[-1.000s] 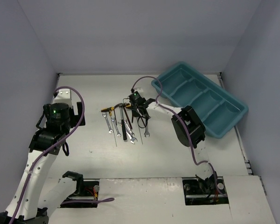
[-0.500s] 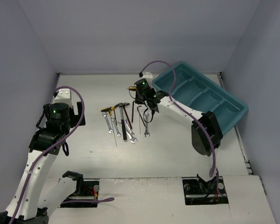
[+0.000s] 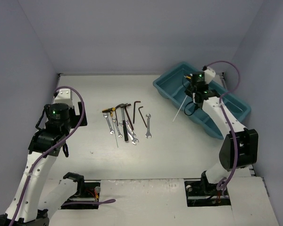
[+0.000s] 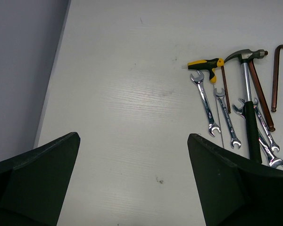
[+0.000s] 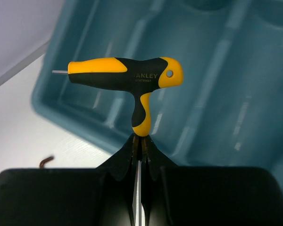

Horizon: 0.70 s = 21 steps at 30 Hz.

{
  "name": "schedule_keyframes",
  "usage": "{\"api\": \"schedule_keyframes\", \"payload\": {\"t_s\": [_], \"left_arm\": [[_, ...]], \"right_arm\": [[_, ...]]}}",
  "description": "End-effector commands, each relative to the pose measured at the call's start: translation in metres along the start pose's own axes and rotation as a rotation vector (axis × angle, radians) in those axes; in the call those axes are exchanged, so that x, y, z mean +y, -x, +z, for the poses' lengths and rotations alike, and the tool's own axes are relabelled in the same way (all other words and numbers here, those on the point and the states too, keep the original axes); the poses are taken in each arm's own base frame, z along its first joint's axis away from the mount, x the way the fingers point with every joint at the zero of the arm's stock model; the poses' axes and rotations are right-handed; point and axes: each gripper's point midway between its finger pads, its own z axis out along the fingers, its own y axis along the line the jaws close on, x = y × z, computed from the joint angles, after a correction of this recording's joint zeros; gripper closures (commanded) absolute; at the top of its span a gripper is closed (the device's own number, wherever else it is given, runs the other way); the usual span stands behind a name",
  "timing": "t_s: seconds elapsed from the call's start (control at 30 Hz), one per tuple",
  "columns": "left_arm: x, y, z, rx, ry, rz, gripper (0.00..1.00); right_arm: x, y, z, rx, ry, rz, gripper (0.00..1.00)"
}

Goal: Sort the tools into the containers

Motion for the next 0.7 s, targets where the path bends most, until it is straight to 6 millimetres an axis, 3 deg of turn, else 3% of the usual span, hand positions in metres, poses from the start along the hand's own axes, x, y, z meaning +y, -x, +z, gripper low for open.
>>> {"api": "schedule_keyframes", "payload": {"t_s": [0.0,0.1,0.13,0.33,0.47,0.67], "left_arm": [[-0.007,0.026,-0.009,-0.076,-0.037,-0.047,0.05],[-0.011,0.025,-0.007,-0.065,-0.056,-0.050,0.05],[-0.012,0.025,-0.006,-0.062,-0.062,-0.052,0.05],[-0.019,0.024,-0.005,-0.054,-0.089,-0.063,0.05],[-0.022,0.023,-0.004,-0.048,-0.103,-0.059,0.05],[-0.025,0.028,-0.010,-0.067,-0.127,-0.050,0.05]], "right_arm": [[-0.041,0.047,-0.014,-0.097,-0.030,0.104,1.00],[-0.076,0.058,-0.012,-0.099,-0.076,0.150,1.00],[-0.097,0.064,-0.010,-0.106,-0.114,0.175,1.00],[-0.172,0.064,-0.002,-0.061,-0.205,0.244,1.00],[-0.196,0.052,0.006,-0.002,-0.207,0.271,1.00],[-0.216,0.026,0.018,0.097,-0.191,0.269,1.00]]}}
